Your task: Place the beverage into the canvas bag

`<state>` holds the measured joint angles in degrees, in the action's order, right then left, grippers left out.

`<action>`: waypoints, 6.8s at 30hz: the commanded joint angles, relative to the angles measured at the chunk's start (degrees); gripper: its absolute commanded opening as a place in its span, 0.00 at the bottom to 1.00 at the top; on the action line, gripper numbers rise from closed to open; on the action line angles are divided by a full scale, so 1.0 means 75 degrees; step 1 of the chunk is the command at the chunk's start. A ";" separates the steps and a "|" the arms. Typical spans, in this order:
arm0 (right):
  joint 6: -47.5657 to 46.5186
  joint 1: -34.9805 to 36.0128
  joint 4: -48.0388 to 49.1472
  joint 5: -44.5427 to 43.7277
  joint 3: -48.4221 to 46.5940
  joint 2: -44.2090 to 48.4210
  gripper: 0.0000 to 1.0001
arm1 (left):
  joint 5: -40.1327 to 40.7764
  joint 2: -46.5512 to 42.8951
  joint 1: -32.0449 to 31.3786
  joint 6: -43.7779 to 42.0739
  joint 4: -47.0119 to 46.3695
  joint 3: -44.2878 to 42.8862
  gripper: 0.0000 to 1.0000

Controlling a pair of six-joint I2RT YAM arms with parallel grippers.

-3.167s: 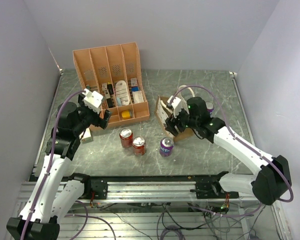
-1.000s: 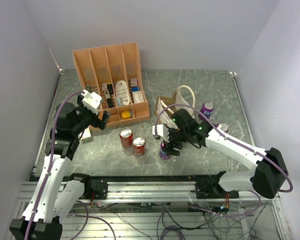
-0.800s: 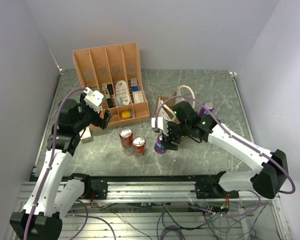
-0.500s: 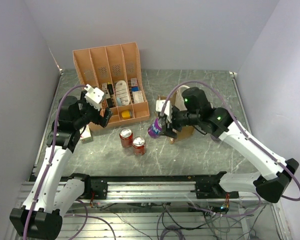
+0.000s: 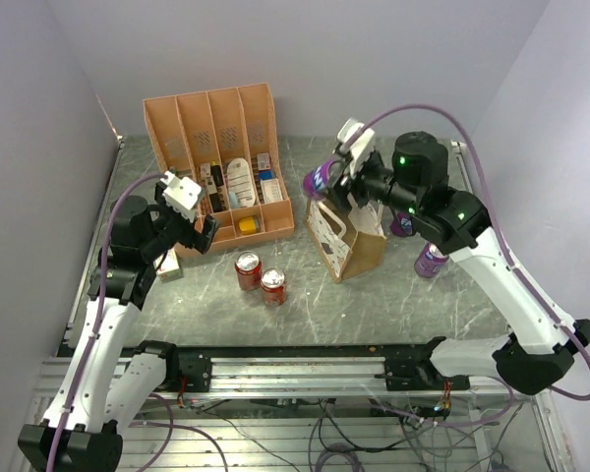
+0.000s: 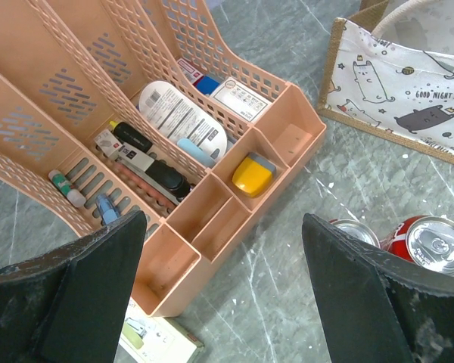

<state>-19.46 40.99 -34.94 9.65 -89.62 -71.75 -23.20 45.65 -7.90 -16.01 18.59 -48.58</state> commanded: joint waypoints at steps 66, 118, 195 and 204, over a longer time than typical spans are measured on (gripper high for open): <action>-0.0267 -0.1470 0.0485 0.0625 0.2212 -0.1565 0.16 | -0.1948 0.1792 -0.0623 -0.0646 0.0309 -0.1578 0.95; 0.1057 -0.1798 0.3189 -0.0541 0.3805 -0.1618 0.20 | -0.2591 0.5451 -0.4685 -0.6978 0.2597 -0.3315 0.07; -0.0597 -0.1658 0.0514 0.1851 0.2693 0.0472 0.84 | -0.1072 0.4168 -0.4680 -0.5704 0.1078 -0.2511 0.68; -0.0891 -0.2373 -0.0014 0.2973 0.2537 0.0855 0.85 | 0.0564 0.3206 -0.4671 -0.5673 0.2320 -0.2560 0.94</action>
<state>-24.08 24.64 -32.03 26.30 -68.47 -66.52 -26.41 72.25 -42.85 -58.98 30.74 -67.44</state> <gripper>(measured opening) 0.844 0.934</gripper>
